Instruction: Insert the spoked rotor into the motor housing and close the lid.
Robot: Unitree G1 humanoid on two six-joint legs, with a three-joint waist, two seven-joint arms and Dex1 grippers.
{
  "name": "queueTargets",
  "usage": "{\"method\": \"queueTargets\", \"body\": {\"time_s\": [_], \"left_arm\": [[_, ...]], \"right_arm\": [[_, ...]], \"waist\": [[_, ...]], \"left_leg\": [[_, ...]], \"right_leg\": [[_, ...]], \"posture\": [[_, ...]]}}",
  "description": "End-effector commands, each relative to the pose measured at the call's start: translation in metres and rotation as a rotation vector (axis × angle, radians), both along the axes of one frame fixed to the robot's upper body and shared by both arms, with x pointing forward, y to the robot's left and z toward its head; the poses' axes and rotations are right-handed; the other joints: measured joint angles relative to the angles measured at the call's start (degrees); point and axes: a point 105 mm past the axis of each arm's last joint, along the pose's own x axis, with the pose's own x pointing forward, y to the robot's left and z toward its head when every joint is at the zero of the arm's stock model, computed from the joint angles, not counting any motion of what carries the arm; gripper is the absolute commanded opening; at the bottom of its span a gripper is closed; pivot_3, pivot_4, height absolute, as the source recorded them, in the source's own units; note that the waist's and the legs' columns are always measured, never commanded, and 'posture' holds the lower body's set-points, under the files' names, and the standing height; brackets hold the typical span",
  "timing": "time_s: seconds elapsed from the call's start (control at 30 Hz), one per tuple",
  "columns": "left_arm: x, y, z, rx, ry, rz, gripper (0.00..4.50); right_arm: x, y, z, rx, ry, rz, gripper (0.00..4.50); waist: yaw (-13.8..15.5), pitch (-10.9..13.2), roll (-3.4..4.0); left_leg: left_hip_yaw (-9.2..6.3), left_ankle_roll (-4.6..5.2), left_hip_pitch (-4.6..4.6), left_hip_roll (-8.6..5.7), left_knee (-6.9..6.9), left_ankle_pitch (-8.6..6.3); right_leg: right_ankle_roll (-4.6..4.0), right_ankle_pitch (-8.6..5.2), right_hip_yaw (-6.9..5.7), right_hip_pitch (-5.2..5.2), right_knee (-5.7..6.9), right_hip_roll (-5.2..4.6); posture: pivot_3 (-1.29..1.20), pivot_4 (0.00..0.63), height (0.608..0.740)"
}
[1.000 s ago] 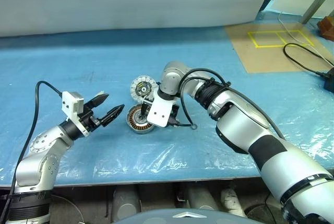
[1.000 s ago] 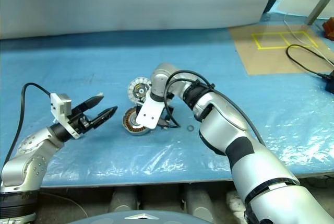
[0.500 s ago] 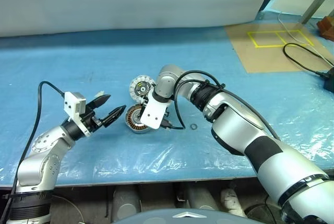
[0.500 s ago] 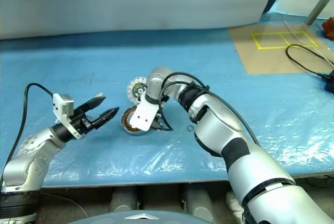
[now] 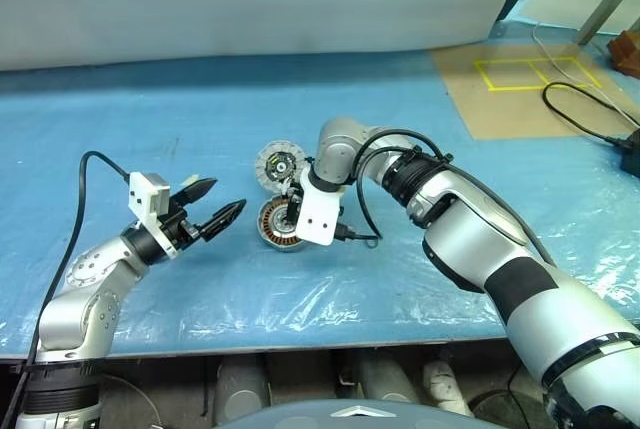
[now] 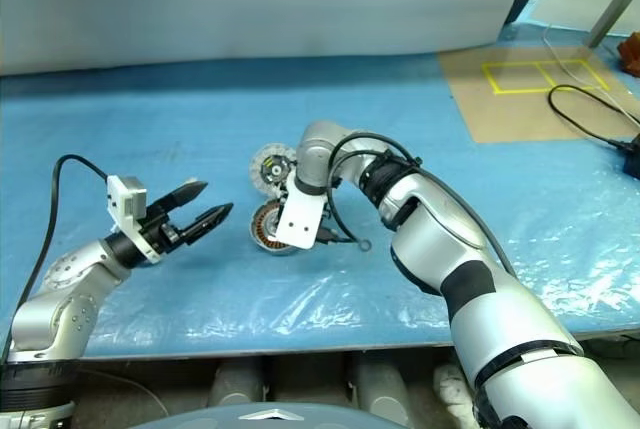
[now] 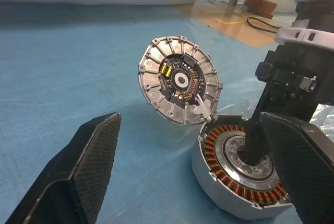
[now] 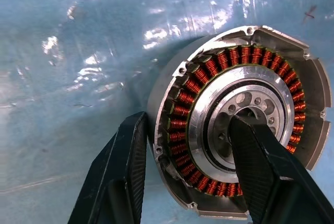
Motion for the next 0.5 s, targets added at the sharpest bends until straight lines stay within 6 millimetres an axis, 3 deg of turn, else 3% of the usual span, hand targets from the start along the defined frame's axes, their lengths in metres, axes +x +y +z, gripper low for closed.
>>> {"method": "queueTargets", "body": {"time_s": [0.03,0.2,0.5], "left_arm": [[0.0005,0.0006,0.0078,0.006,-0.037,-0.008,4.5],[-0.0004,0.0006,0.0074,0.01,-0.033,-0.013,4.5],[-0.0043,-0.0012,0.0048,0.006,-0.018,-0.019,4.5]], "right_arm": [[-0.0187,0.0155,0.0093,0.063,0.064,0.055,1.99],[-0.0282,0.0149,0.0075,0.059,0.109,0.049,1.99],[-0.0194,0.0085,0.0041,0.04,0.082,0.004,1.99]], "waist": [[-0.02,0.0,0.0],[0.04,0.0,-0.01],[0.07,0.0,-0.01]], "left_leg": [[0.0,0.02,0.0,0.0,0.0,0.01],[-0.01,0.04,0.0,0.01,-0.01,0.02],[-0.01,0.0,0.01,-0.04,0.0,0.01]], "right_leg": [[0.0,0.0,0.0,0.0,0.0,0.0],[0.01,0.01,-0.03,0.0,0.02,0.03],[0.01,0.0,-0.01,0.02,0.0,0.01]], "posture": [[0.0,0.15,0.74],[0.0,0.15,0.74],[0.0,0.15,0.74]]}}
